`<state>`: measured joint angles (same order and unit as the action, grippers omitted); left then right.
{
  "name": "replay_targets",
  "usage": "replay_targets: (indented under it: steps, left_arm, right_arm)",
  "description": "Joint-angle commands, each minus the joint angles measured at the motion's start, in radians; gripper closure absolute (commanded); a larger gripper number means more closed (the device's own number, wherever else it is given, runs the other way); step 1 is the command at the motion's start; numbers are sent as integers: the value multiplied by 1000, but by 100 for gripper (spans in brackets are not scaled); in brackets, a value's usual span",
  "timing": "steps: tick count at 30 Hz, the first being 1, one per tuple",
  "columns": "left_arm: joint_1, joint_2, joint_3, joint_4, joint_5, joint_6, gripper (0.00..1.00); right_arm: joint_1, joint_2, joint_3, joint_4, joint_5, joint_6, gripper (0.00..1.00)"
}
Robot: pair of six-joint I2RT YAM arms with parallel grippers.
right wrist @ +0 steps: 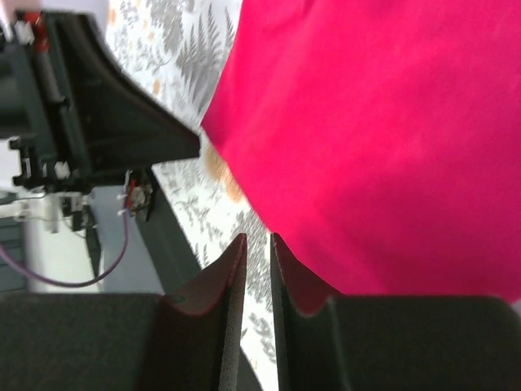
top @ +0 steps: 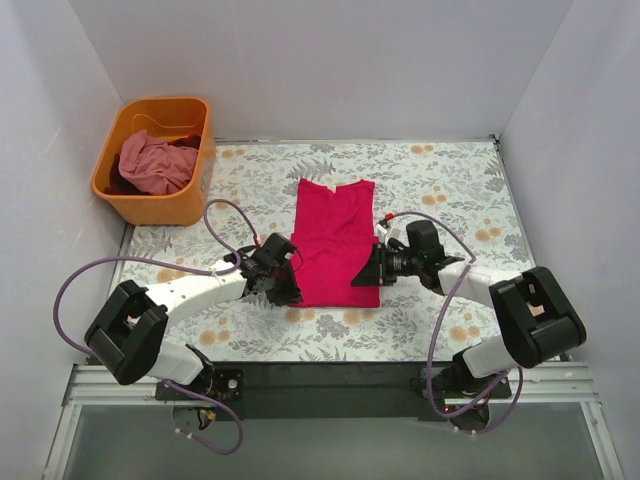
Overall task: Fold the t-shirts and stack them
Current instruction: Fold the tshirt
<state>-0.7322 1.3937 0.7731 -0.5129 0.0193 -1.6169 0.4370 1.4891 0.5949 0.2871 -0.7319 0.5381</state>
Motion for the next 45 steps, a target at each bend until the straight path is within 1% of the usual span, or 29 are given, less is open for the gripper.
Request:
replay_targets:
  steps: [1, 4, 7, 9, 11, 14, 17, 18, 19, 20, 21, 22, 24, 25, 27, 28, 30, 31, 32, 33, 34, 36, 38, 42, 45]
  left_arm:
    - [13, 5, -26, 40, 39, -35, 82]
    - [45, 14, -73, 63, 73, -57, 84]
    - [92, 8, -126, 82, 102, -80, 89]
    - [109, 5, -149, 86, 125, -84, 90]
    - [114, -2, -156, 86, 136, -87, 90]
    - [116, -22, -169, 74, 142, -98, 91]
    - [116, -59, -182, 60, 148, -104, 91]
    - [116, -77, -186, 56, 148, -110, 91]
    - [114, -117, -192, 51, 143, -113, 90]
    - [116, -142, -190, 34, 137, -116, 88]
    - [114, -162, -189, 27, 114, -121, 82]
    - [114, -191, -175, 11, 102, -121, 79]
    - [114, -202, -149, -32, 65, -117, 74]
    - [116, -203, -137, -44, 54, -106, 68]
    - [114, -182, -94, -71, 41, -87, 61]
    - [113, -168, -78, -81, 31, -66, 53]
    - [109, -118, -34, -107, 21, -38, 43]
    - [103, -104, -17, -116, 5, -16, 39]
    - [99, -75, -3, -137, -5, -8, 35]
    - [91, -62, 24, -144, -7, 0, 33]
    - [74, -49, 37, -150, -62, 6, 33]
    - [60, -1, 72, -177, -90, 21, 32]
    - [44, 30, 94, -206, -133, 31, 34]
    - [24, 77, 124, -230, -165, 35, 40]
    - [14, 90, 133, -230, -171, 40, 40]
  right_arm:
    - [-38, -71, -122, 29, -93, 71, 76]
    - [-119, -78, -188, 26, -107, 83, 76]
    - [-205, -24, -248, 26, -115, 74, 75]
    - [-234, 8, -259, 24, -116, 60, 75]
    - [-238, 51, -259, 24, -116, 54, 75]
    - [-239, 62, -253, 14, -95, 49, 76]
    - [-238, 8, -230, -73, -55, 19, 76]
    - [-238, -45, -201, -162, -44, -22, 76]
    - [-236, -78, -181, -213, -3, -47, 75]
    - [-236, -113, -155, -280, 32, -75, 73]
    - [-233, -177, -130, -407, 75, -136, 72]
    - [-230, -206, -78, -470, 160, -157, 69]
    - [-213, -278, -41, -552, 233, -190, 66]
    - [-204, -297, -11, -625, 305, -205, 62]
    - [-155, -344, 9, -679, 382, -202, 58]
    - [-133, -357, 16, -701, 458, -182, 55]
    - [-68, -372, 23, -749, 521, -156, 53]
    - [-46, -372, 25, -759, 575, -127, 49]
    - [-11, -369, 25, -776, 595, -110, 47]
    - [8, -360, 25, -779, 615, -96, 43]
    - [23, -354, 26, -779, 620, -84, 42]
    - [72, -328, 43, -778, 641, -49, 39]
    - [115, -305, 62, -779, 672, -30, 38]
    - [157, -224, 121, -779, 693, -15, 38]
    - [193, -179, 155, -779, 716, -3, 40]
